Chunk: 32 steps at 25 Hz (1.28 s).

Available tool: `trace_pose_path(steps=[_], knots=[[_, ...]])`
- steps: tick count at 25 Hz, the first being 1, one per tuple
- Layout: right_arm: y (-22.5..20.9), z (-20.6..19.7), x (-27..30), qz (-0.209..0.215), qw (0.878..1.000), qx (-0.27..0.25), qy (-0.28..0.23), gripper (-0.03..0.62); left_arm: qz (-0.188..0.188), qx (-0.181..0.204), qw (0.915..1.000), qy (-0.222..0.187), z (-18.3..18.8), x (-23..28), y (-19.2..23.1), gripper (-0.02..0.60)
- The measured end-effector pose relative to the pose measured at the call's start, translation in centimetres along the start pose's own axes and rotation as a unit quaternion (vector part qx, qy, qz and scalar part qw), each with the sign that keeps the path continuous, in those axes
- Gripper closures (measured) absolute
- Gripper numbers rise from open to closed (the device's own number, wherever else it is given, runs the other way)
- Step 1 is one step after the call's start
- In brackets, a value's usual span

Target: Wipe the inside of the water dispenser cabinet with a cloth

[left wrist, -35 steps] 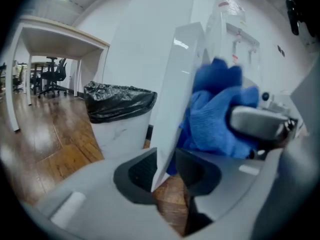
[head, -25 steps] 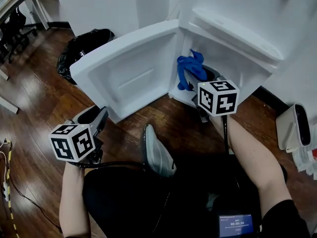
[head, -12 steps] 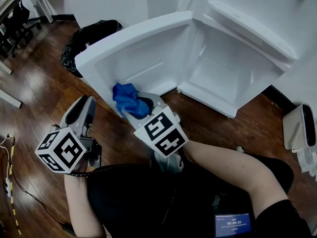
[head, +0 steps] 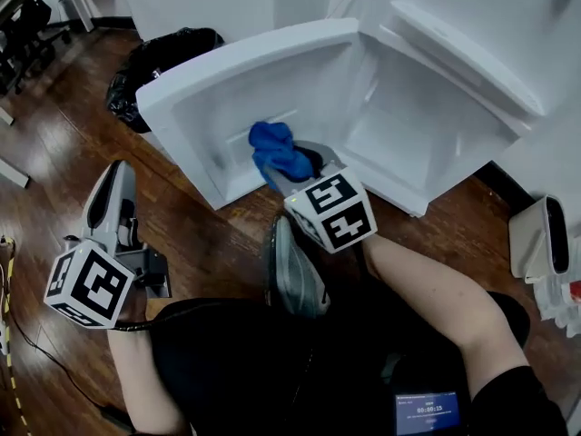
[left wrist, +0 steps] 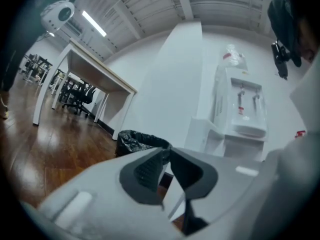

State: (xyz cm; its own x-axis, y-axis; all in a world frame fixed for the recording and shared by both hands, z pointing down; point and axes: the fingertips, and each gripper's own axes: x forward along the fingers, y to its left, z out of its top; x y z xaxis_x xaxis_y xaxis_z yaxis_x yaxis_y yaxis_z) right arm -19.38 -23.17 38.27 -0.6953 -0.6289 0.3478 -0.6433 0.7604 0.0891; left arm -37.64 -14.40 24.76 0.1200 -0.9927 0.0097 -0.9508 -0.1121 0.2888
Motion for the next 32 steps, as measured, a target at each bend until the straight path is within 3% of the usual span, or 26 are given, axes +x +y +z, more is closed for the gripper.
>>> trace_pose_path(steps=[4, 6, 8, 11, 16, 20, 23, 25, 28, 32], knots=[[-11.3, -4.0, -4.3, -0.134, 0.988, 0.075, 0.009, 0.428, -0.005, 0.012, 0.9999, 0.008, -0.1, 0.2, -0.5, 0.537], [-13.9, -5.0, -5.3, -0.17, 0.981, 0.09, 0.009, 0.428, -0.014, 0.011, 0.9998, 0.012, -0.3, 0.4, -0.6, 0.537], [-14.4, -5.3, -4.8, -0.18, 0.979, 0.1, 0.011, 0.428, -0.012, 0.012, 0.9997, 0.017, -0.5, 0.4, -0.6, 0.537], [-11.3, -5.6, -1.8, -0.149, 0.984, 0.093, 0.031, 0.428, -0.003, 0.015, 0.9997, 0.019, -0.4, 0.4, -0.5, 0.537], [0.5, -3.0, 2.8, -0.018, 0.999, -0.005, 0.028, 0.428, -0.017, 0.017, 0.9992, 0.031, -1.0, 0.9, -1.2, 0.537], [9.1, -1.1, 3.1, 0.081, 0.994, -0.07, 0.017, 0.428, -0.021, 0.019, 0.9989, 0.038, -1.2, 0.9, -1.5, 0.537], [10.8, -1.1, 3.0, 0.108, 0.989, -0.104, 0.014, 0.428, -0.023, 0.018, 0.9989, 0.038, -1.1, 0.8, -1.5, 0.537], [8.1, -2.2, 3.4, 0.084, 0.993, -0.085, 0.021, 0.428, -0.023, 0.016, 0.9989, 0.038, -1.2, 0.9, -1.5, 0.537], [0.5, -5.1, 3.4, -0.003, 0.997, -0.048, 0.057, 0.428, -0.022, 0.016, 0.9989, 0.037, -1.2, 0.9, -1.5, 0.537], [-6.7, -9.0, 2.5, -0.086, 0.99, -0.033, 0.107, 0.428, -0.034, 0.018, 0.9985, 0.04, -1.4, 1.1, -1.8, 0.537]])
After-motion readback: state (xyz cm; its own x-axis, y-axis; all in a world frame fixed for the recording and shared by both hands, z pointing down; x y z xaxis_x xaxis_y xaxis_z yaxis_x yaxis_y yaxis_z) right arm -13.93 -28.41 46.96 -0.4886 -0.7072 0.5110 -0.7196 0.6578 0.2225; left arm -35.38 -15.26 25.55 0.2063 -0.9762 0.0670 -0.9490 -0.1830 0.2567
